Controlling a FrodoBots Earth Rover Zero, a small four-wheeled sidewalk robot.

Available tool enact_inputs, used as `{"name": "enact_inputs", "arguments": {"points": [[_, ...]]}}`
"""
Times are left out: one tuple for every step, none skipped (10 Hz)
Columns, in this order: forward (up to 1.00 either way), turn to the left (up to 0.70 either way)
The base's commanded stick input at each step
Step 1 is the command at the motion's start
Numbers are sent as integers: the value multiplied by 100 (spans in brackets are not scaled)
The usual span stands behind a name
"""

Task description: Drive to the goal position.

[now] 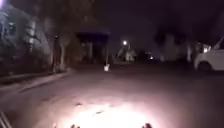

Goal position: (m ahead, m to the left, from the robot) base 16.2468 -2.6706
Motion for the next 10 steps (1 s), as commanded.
{"name": "enact_inputs", "arguments": {"points": [[100,0],[100,0],[100,0],[100,0],[100,-7],[100,-36],[100,-40],[100,-40],[100,-40],[100,-40]]}}
